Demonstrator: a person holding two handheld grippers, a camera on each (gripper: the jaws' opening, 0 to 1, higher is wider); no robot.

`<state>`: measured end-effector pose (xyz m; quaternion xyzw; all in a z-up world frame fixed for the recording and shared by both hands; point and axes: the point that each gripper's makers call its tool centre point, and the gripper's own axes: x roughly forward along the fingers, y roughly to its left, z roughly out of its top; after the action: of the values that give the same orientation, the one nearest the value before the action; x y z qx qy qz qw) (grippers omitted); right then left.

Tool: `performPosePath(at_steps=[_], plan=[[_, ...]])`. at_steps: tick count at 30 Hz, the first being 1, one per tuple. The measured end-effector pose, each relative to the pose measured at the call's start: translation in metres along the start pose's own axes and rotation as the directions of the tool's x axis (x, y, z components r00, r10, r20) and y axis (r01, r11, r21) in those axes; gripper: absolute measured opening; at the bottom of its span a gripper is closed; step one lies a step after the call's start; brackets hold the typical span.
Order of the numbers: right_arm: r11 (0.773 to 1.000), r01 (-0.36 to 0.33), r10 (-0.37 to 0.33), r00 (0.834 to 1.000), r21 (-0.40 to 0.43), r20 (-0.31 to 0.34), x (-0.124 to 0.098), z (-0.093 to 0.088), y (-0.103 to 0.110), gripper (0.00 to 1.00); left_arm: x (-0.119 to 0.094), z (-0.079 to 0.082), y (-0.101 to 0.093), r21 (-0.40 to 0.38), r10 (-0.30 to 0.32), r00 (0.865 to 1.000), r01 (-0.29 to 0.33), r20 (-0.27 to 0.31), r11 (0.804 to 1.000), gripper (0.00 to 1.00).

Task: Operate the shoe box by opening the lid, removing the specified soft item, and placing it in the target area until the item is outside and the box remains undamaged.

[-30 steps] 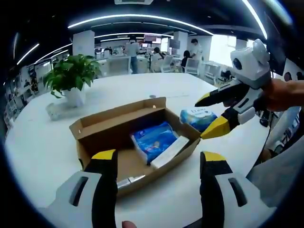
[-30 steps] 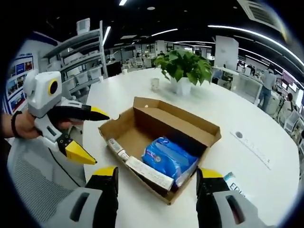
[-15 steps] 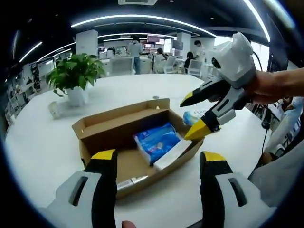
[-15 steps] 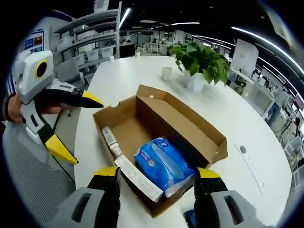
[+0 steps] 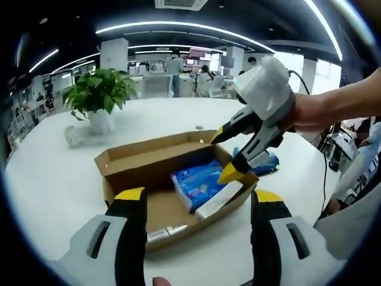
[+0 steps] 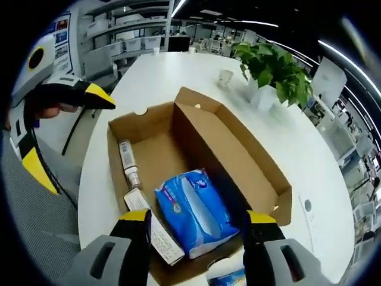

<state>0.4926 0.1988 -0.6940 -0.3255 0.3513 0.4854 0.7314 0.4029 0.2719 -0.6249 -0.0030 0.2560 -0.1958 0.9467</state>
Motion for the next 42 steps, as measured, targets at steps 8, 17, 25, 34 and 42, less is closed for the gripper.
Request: performPosePath(at_steps=[8,17,25,34,42], plan=[[0.998,-0.058,0.058,0.998,-0.010,-0.023,0.020,0.006,0.001,0.62,0.000,0.001,0.001,-0.014,-0.005,1.000,0.005,0.003,1.000,0.70],[0.993,-0.108,0.103,0.991,-0.055,-0.089,0.042,0.000,0.004,0.66,0.002,0.002,0.001,-0.025,-0.010,1.000,0.010,0.005,1.000,0.70],[0.985,-0.146,0.132,0.980,-0.088,-0.148,0.063,-0.012,0.010,0.65,0.003,-0.001,-0.001,-0.031,-0.020,1.000,0.020,-0.005,0.999,0.71],[0.982,-0.144,0.119,0.973,-0.120,-0.199,0.083,-0.024,0.011,0.64,0.007,-0.006,-0.005,-0.039,-0.035,0.999,0.034,-0.022,0.999,0.70],[0.973,-0.154,0.109,0.963,-0.174,-0.246,0.099,-0.035,0.013,0.63,0.006,-0.007,-0.004,-0.052,-0.037,0.999,0.036,-0.026,0.998,0.70]])
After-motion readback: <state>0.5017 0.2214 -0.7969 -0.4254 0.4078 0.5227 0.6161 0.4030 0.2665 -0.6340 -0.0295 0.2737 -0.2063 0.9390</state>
